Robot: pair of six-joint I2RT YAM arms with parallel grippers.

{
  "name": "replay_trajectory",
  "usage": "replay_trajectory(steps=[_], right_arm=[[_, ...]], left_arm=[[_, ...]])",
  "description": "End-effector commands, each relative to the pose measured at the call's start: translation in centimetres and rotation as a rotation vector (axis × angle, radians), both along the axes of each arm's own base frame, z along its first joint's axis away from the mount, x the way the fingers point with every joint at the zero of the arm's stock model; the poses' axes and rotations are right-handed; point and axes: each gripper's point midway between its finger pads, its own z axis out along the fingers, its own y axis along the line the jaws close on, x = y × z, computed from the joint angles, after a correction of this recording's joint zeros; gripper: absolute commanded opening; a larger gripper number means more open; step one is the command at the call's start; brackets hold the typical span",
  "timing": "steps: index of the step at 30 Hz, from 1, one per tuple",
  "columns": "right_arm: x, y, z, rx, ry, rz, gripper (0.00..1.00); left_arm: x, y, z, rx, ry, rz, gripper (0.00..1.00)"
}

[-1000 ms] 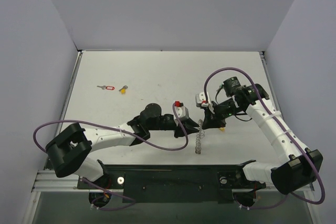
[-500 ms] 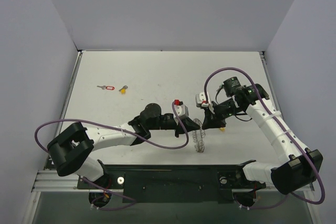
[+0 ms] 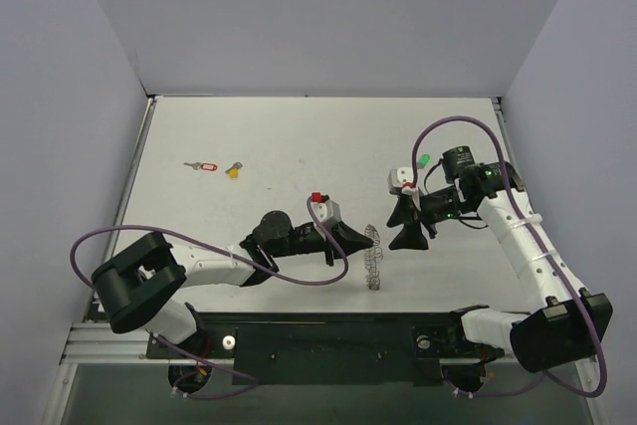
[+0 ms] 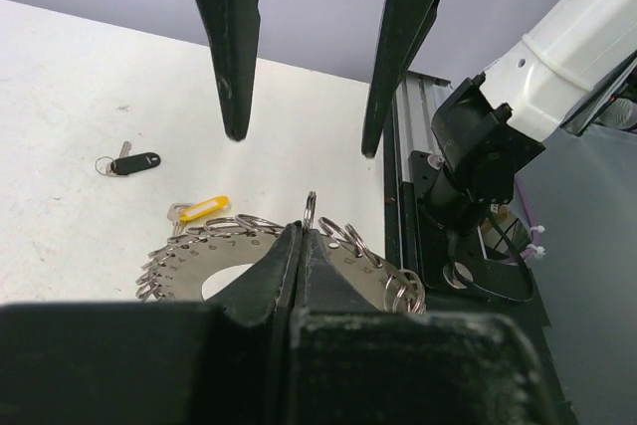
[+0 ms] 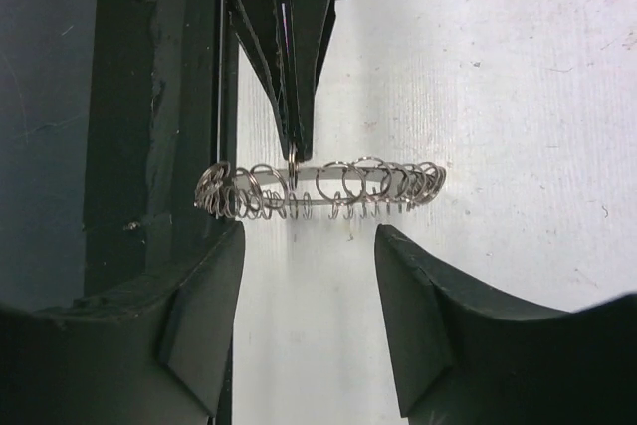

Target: Put the keys on the keyring

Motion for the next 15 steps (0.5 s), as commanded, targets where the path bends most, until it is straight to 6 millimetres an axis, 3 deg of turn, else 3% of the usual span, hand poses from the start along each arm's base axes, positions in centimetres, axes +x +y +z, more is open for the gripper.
replay_trajectory(steps=[1,6,11,15], right_arm=[[-1.2,0.7,1.8,0.155,-0.065,0.061,0.52],[-1.2,0.9,1.6,0.171,-0.097,0.135,0.53],[-2.5,1.1,3.7,0.186,-0.11,0.266,0.49],[-4.0,1.3,4.5,0.202,-0.023,0.323,0.28]], left_arm=[[-0.3,0.7,5.1,-0.226,-0.051,0.022,0.0],[-0.7,1.5,6.6,-0.326,-0.079,0.022,0.0],[-0.4,2.1,7.5,-0.383,-0.09,0.054,0.0],[-0.4,2.3,7.9,-0.414,-0.071,0.058,0.0]])
